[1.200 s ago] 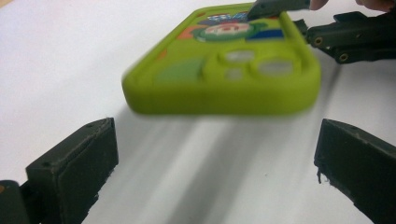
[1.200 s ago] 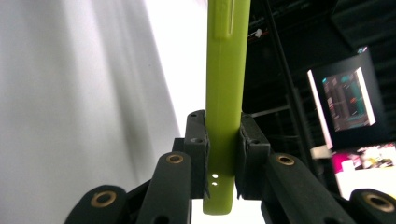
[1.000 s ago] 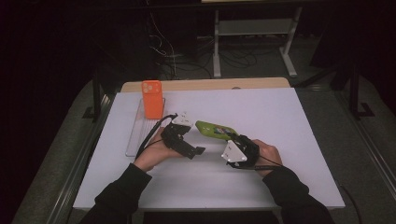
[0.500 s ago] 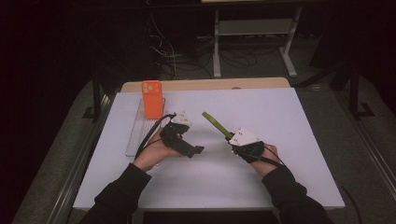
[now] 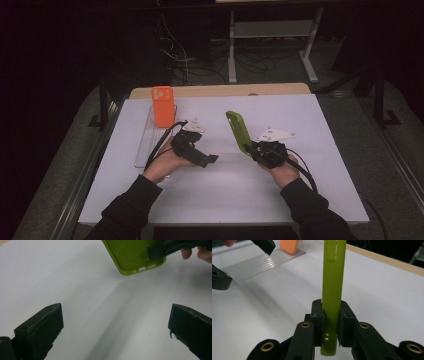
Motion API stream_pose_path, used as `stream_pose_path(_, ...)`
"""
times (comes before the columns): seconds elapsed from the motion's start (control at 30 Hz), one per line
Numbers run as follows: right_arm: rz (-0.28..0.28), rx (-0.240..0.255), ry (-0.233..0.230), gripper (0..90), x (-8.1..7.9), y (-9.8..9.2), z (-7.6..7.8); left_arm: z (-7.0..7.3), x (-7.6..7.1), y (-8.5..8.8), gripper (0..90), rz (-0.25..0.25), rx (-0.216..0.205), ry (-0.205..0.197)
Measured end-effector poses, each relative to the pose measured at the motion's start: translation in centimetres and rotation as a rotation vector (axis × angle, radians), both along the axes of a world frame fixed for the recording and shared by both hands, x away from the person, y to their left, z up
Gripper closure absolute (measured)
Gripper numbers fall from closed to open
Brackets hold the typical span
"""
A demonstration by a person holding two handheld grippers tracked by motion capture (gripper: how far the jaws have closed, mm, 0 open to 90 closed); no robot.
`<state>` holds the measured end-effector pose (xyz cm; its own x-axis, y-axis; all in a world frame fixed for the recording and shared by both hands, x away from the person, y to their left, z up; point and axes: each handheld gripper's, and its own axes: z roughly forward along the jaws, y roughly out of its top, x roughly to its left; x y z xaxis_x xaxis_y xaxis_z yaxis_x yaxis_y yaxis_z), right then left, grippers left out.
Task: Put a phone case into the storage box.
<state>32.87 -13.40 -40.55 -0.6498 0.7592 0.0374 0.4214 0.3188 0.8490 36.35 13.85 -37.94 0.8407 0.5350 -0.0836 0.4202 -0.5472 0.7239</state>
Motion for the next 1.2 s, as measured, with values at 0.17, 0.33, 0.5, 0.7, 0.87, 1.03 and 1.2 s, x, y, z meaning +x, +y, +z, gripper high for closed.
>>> stream_pose_path(0.17,-0.014,0.028,0.015,76.1,0.0,-0.1,0.1,0.5,0.4,0.0,0.0,0.016,-0.055,0.0)
stream_pose_path(0.33,-0.014,0.036,0.021,76.1,-0.1,0.1,0.1,1.3,0.9,-0.5,0.0,0.031,-0.117,0.002)
stream_pose_path(0.5,-0.012,0.048,0.018,76.1,-0.3,0.5,0.2,2.0,1.5,-1.4,0.0,0.036,-0.162,-0.009)
stream_pose_path(0.7,0.009,0.054,0.012,76.2,-0.5,1.0,0.4,2.6,2.2,-2.6,0.0,0.044,-0.201,-0.003)
stream_pose_path(0.87,0.016,0.07,0.023,76.1,-0.8,1.5,0.5,2.5,2.7,-3.1,0.0,0.044,-0.233,0.005)
stream_pose_path(1.03,0.028,0.08,0.015,76.2,-0.8,1.6,0.5,2.5,2.9,-3.7,0.0,0.035,-0.25,-0.009)
stream_pose_path(1.2,0.032,0.111,0.035,76.2,-1.0,1.9,0.7,2.5,3.2,-4.1,0.0,0.038,-0.269,-0.015)
